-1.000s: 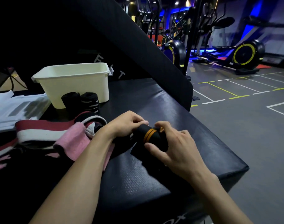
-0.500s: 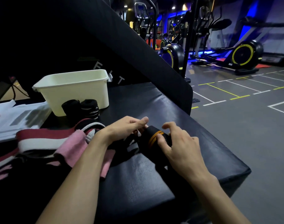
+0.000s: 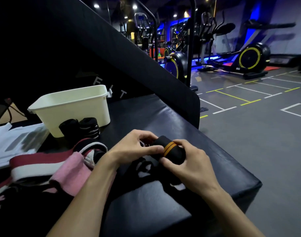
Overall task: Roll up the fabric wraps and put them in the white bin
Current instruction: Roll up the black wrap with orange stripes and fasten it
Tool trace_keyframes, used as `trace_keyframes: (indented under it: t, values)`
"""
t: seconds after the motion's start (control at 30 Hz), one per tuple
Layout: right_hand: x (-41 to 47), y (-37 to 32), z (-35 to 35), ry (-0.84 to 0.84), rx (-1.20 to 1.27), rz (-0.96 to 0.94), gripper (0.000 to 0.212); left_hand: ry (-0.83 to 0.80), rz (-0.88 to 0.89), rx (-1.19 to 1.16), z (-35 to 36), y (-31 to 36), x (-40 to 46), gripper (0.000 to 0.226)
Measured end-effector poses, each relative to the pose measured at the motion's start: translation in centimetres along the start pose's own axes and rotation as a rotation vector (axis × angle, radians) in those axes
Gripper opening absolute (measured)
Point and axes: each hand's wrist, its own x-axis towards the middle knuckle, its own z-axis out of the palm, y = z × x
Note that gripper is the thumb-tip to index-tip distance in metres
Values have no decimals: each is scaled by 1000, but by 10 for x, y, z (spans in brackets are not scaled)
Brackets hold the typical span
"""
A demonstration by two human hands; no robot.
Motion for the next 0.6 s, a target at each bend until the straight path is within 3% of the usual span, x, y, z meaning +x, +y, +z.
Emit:
trace_keyframes:
  t: [0.07, 0.2, 0.27, 0.33, 0.43, 0.53, 0.6]
  values:
    - [1, 5, -7, 7, 200, 77, 63, 78, 86, -86, 14, 12, 3, 19]
    - [2, 16, -18, -86, 850, 180, 46, 69, 226, -219, 27, 25, 6, 43]
    - [2, 19, -25, -151, 1059, 220, 52, 93, 250, -224, 27, 25, 9, 48]
    - [0, 20, -30, -220, 1181, 220, 69, 106, 227, -201, 30, 23, 10, 46]
    - [-3, 16, -34, -289, 1230, 201, 46, 60, 168, -294, 35, 24, 9, 40]
    - [-3, 18, -35, -296, 1270, 243, 46, 42, 140, -389, 33, 26, 8, 32]
    - [-2, 20, -36, -294, 1306, 258, 34, 51, 141, -405, 30, 24, 9, 20]
